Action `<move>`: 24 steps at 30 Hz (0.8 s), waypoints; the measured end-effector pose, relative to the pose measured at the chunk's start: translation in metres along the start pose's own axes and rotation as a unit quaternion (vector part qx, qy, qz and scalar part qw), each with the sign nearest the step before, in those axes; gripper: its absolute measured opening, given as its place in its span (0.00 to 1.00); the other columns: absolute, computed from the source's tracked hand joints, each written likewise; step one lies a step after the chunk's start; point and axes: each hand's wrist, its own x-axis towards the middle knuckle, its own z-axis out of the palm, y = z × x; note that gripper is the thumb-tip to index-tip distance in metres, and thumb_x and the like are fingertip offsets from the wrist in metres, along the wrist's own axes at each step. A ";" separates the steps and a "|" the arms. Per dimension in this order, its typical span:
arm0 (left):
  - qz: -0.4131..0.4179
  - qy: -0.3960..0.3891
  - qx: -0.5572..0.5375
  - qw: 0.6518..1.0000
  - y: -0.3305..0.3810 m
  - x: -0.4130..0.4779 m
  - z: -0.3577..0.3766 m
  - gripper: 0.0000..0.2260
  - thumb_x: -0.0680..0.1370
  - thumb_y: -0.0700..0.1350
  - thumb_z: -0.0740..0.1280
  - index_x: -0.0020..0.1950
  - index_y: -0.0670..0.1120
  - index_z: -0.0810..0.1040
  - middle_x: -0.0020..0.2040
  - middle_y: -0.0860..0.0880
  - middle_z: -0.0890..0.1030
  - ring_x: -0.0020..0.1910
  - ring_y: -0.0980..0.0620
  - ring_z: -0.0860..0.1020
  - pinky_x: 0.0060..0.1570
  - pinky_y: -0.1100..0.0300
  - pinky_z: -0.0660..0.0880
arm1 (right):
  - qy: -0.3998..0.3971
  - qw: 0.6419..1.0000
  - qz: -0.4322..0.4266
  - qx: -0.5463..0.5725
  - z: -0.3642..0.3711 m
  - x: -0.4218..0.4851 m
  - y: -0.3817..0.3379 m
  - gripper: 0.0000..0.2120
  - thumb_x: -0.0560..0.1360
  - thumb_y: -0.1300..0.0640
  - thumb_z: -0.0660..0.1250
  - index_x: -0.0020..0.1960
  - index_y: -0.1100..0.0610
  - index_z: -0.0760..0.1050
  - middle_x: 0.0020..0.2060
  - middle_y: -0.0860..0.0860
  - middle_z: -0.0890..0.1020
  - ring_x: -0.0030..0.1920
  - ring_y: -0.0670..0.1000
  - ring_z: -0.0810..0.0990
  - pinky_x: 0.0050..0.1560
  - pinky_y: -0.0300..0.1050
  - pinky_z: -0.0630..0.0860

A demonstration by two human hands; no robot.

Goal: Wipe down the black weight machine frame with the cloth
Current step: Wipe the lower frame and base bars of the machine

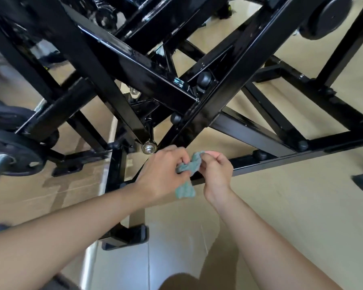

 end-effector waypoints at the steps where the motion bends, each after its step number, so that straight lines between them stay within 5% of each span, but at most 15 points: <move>1: 0.004 0.043 -0.007 0.999 0.001 -0.003 -0.009 0.10 0.71 0.46 0.76 0.46 0.54 0.77 0.43 0.57 0.76 0.41 0.54 0.77 0.43 0.52 0.77 | 0.004 1.000 -0.013 0.011 0.006 -0.006 -0.004 0.05 0.75 0.69 0.67 0.43 0.61 0.77 0.37 0.58 0.80 0.38 0.54 0.79 0.41 0.47 0.78; 7: 0.003 0.239 -0.021 0.971 0.010 0.014 -0.035 0.14 0.73 0.38 0.72 0.56 0.49 0.77 0.52 0.53 0.75 0.41 0.56 0.78 0.44 0.49 0.79 | 0.010 0.992 -0.115 0.056 0.029 -0.029 -0.032 0.04 0.75 0.70 0.68 0.46 0.62 0.78 0.37 0.52 0.82 0.39 0.49 0.80 0.46 0.44 0.82; 9: -0.010 0.244 -0.054 0.968 0.010 0.021 -0.032 0.16 0.74 0.38 0.72 0.60 0.49 0.75 0.57 0.52 0.74 0.47 0.56 0.79 0.48 0.49 0.81 | 0.018 0.986 -0.157 0.045 0.033 -0.031 -0.040 0.05 0.74 0.69 0.69 0.47 0.62 0.78 0.40 0.53 0.83 0.42 0.48 0.80 0.51 0.46 0.82; 14: -0.073 0.221 -0.158 0.959 0.006 0.027 -0.018 0.16 0.76 0.39 0.73 0.60 0.46 0.73 0.59 0.49 0.78 0.53 0.55 0.81 0.51 0.57 0.82 | -0.001 0.968 -0.248 -0.029 0.035 -0.038 -0.042 0.11 0.72 0.68 0.73 0.48 0.55 0.76 0.47 0.52 0.82 0.50 0.51 0.81 0.47 0.33 0.76; 20: -0.095 0.177 -0.162 0.966 0.012 0.014 0.003 0.21 0.77 0.45 0.71 0.67 0.49 0.68 0.64 0.51 0.78 0.60 0.53 0.79 0.58 0.53 0.79 | -0.055 0.978 -0.175 -0.100 0.027 -0.013 -0.015 0.07 0.75 0.63 0.73 0.51 0.58 0.78 0.46 0.53 0.85 0.48 0.50 0.84 0.54 0.46 0.81; 24: -0.129 0.139 -0.130 0.973 0.008 -0.002 0.013 0.28 0.79 0.43 0.69 0.77 0.45 0.63 0.71 0.49 0.72 0.70 0.51 0.71 0.66 0.62 0.66 | -0.138 0.973 -0.082 -0.163 0.019 -0.003 0.003 0.04 0.77 0.59 0.72 0.43 0.56 0.81 0.40 0.54 0.84 0.43 0.51 0.81 0.56 0.57 0.79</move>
